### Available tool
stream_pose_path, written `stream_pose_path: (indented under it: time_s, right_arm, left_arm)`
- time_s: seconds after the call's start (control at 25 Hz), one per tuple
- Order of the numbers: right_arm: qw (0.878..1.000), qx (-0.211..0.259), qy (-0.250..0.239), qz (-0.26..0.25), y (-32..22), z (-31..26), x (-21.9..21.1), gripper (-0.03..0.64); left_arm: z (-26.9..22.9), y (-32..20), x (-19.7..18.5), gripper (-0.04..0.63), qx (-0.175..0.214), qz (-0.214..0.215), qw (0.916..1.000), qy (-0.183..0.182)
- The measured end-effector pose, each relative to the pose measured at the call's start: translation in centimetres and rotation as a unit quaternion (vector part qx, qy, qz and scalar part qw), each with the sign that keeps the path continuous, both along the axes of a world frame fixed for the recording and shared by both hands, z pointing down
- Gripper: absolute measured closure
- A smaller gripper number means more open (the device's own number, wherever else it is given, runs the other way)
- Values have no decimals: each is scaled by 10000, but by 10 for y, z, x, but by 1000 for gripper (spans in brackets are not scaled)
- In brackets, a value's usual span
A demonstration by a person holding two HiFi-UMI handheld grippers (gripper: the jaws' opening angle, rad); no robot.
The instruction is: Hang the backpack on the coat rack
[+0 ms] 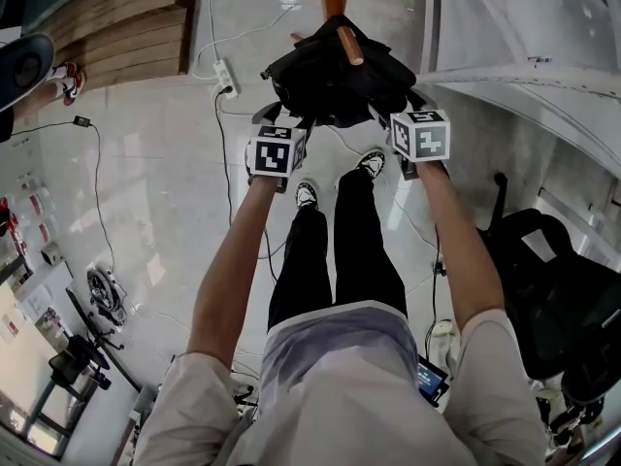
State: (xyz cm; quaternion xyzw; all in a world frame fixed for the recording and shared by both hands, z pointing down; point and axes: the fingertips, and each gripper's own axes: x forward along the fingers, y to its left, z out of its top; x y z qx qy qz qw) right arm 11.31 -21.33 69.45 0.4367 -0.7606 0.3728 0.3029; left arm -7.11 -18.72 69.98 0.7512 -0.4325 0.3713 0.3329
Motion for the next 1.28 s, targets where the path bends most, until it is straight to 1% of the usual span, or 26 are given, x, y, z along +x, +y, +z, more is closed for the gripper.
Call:
stream_pose_path:
  time_s: [0.24,0.48,0.64,0.84,1.08,1.28]
  right_arm:
    - [9999,95,25,138,6,-14,7,258]
    - [9997,147,16,173,14,-28,8,258]
    - [9995,182,-56,253,19,-43,8,258]
    - [9991,251,-105,330,26,-62,9,258]
    - [9985,303,-167,417,39,-80,8,259]
    - [9984,325,-188,425,51,-91,3,259]
  left_arm:
    - [-12,17,6,295,-123,62,9998,141]
    - [-31,23,10,327,-22,3,9997,262]
    - [-43,25,8,371,156,-2,9997,176]
    - [-53,35,11,371,108,44,9997,223]
    - [-70,46,15,380,106,-110,9990,420]
    - [-82,59,16,388,75,-49,9989,463]
